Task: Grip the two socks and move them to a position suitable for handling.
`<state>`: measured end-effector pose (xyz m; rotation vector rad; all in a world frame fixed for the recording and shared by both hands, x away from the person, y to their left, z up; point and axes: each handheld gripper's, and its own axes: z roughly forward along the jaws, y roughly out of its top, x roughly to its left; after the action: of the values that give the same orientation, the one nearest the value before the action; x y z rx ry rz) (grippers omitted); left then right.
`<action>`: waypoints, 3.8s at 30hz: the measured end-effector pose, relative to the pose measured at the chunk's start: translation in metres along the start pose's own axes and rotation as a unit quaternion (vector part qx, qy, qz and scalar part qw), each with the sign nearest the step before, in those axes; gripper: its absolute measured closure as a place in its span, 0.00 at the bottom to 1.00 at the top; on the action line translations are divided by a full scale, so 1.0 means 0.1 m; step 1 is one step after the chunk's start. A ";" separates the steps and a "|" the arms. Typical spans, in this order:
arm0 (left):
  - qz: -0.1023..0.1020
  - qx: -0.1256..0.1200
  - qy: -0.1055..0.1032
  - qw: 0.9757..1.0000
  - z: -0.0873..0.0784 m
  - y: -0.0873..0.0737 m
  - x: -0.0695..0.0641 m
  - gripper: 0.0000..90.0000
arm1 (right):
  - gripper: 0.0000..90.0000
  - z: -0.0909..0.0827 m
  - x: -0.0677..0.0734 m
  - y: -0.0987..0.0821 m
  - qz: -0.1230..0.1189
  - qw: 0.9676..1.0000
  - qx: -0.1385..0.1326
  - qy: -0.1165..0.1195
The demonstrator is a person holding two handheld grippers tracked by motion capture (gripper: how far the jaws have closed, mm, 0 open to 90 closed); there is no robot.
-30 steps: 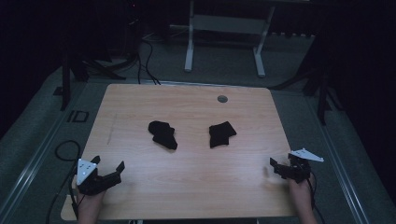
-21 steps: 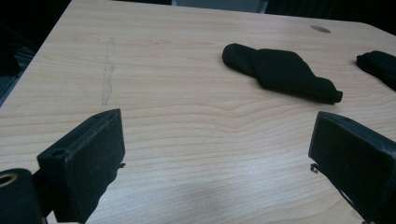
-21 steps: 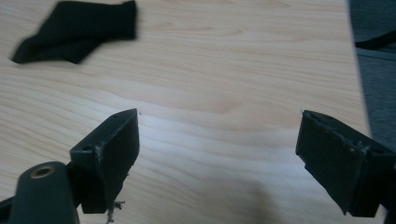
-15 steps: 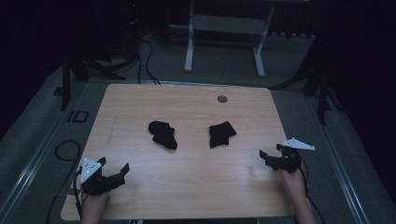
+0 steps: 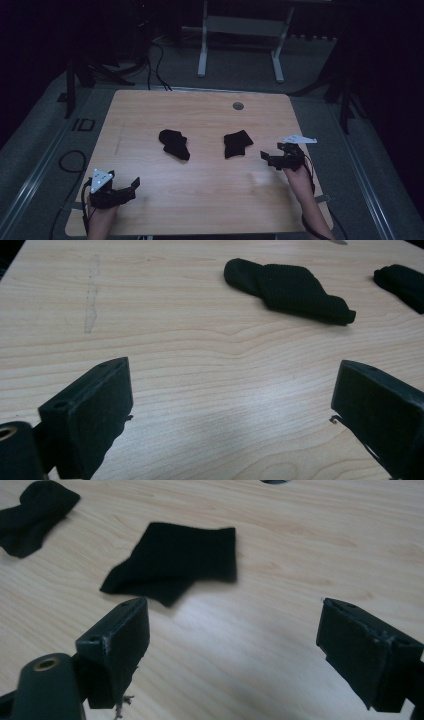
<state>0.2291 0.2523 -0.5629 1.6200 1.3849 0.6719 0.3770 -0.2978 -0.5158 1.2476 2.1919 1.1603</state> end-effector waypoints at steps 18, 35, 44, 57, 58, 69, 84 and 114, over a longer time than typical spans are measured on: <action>0.028 0.007 0.003 1.000 0.02 -0.01 -0.04 0.02 | 0.17 0.91 0.42 0.52 -0.041 0.998 0.045 0.015; 0.032 0.015 -0.005 0.999 0.04 -0.03 -0.04 0.02 | 0.52 1.28 0.52 0.39 -0.055 0.995 0.085 -0.017; 0.032 0.019 -0.007 0.999 0.05 -0.03 -0.05 0.02 | 0.86 1.26 0.63 0.41 -0.079 0.993 0.087 -0.028; 0.027 0.018 -0.014 0.999 0.08 -0.02 -0.05 0.02 | 0.86 0.66 0.76 0.61 -0.084 0.996 0.040 -0.014; 0.027 0.018 -0.014 0.999 0.08 -0.02 -0.06 0.02 | 0.86 0.66 0.76 0.61 -0.084 0.996 0.040 -0.014; 0.031 0.021 -0.016 0.999 0.09 -0.02 -0.10 0.02 | 0.86 -0.08 1.12 0.63 -0.119 0.992 -0.030 0.019; 0.036 0.019 -0.021 0.999 0.11 -0.01 -0.16 0.02 | 0.86 -0.24 1.66 -0.03 -0.142 0.987 -0.018 0.067; 0.072 0.035 -0.081 0.993 0.18 0.03 -0.59 0.02 | 0.46 -0.02 1.39 -0.27 -0.055 0.997 0.023 0.047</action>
<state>0.2322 0.1900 -0.5608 1.8016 1.1931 0.5665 0.2859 -0.1900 -0.5244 1.0966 2.3374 1.1527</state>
